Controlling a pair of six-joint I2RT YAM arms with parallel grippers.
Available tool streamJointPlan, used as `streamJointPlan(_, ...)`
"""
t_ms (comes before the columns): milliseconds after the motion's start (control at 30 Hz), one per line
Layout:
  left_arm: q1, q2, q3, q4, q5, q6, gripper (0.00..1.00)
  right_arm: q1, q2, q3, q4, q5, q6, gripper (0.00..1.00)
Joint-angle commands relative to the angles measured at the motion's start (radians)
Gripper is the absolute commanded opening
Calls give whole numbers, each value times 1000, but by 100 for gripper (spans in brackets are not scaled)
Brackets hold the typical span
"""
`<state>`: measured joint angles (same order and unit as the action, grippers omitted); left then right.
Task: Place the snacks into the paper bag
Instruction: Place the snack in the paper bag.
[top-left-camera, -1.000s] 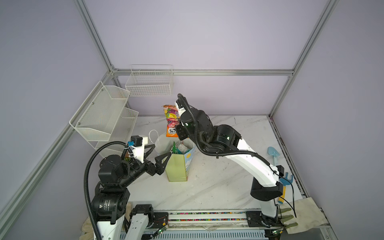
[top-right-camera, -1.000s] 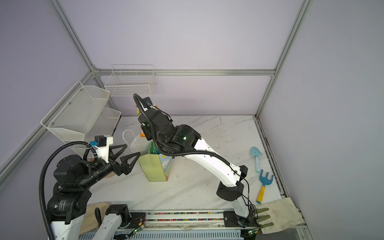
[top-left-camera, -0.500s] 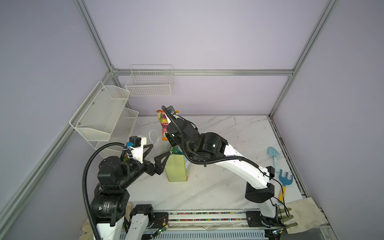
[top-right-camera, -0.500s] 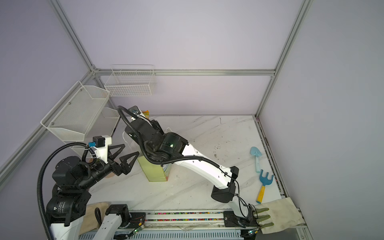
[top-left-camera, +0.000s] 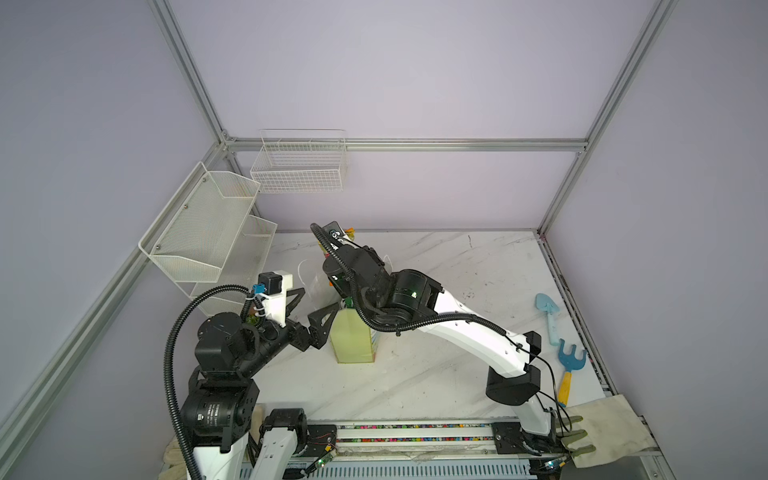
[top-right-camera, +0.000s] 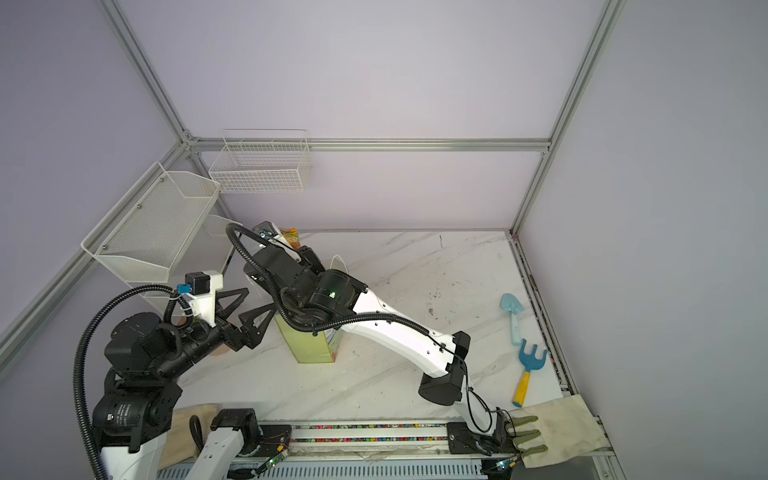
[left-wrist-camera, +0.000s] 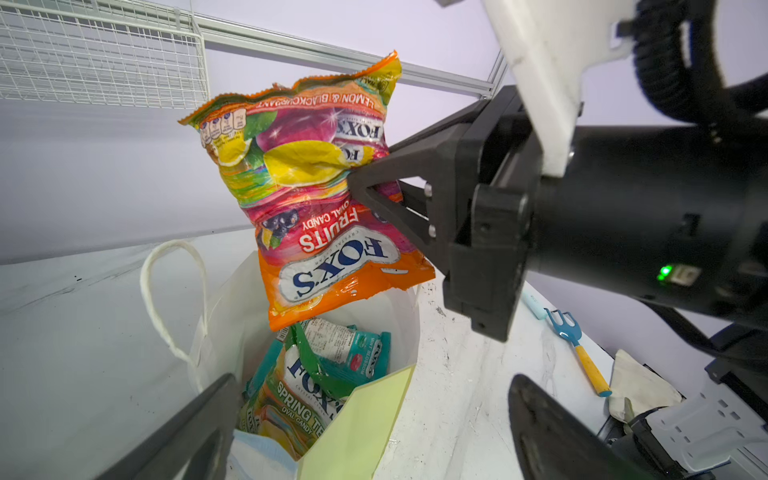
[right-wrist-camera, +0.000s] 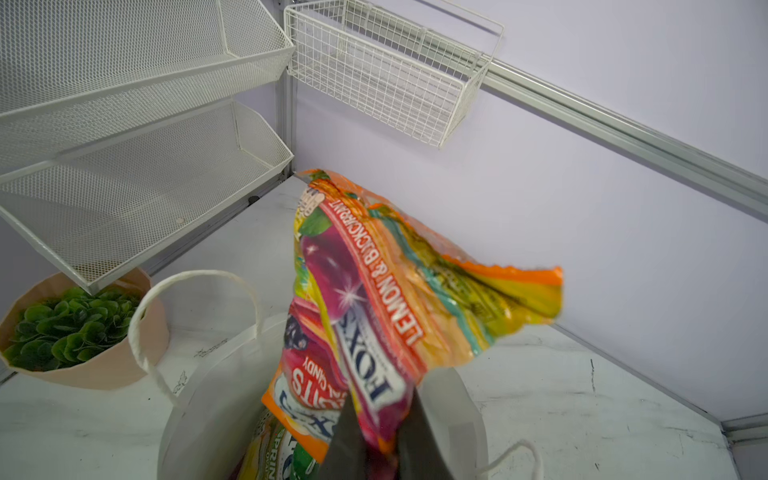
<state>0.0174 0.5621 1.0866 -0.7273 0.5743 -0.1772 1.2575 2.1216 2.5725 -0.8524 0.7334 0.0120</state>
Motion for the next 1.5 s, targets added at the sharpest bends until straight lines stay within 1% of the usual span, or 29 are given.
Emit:
streamJointPlan(0, -5, -6, 50, 17, -8, 27, 99, -2, 14, -17, 25, 8, -11, 5)
streamJointPlan(167, -5, -7, 44, 17, -11, 27, 99, -24, 14, -58, 23, -74, 11, 5)
streamJointPlan(467, -5, -7, 17, 28, -27, 24, 99, -73, 8, -122, 17, -165, 51, 5)
streamJointPlan(867, -5, -8, -34, 53, -62, 22, 99, -97, 4, -172, 21, -204, 72, 4)
streamJointPlan(1467, -5, -21, -75, 58, -70, 21, 99, -103, 20, -214, 32, -264, 95, 4)
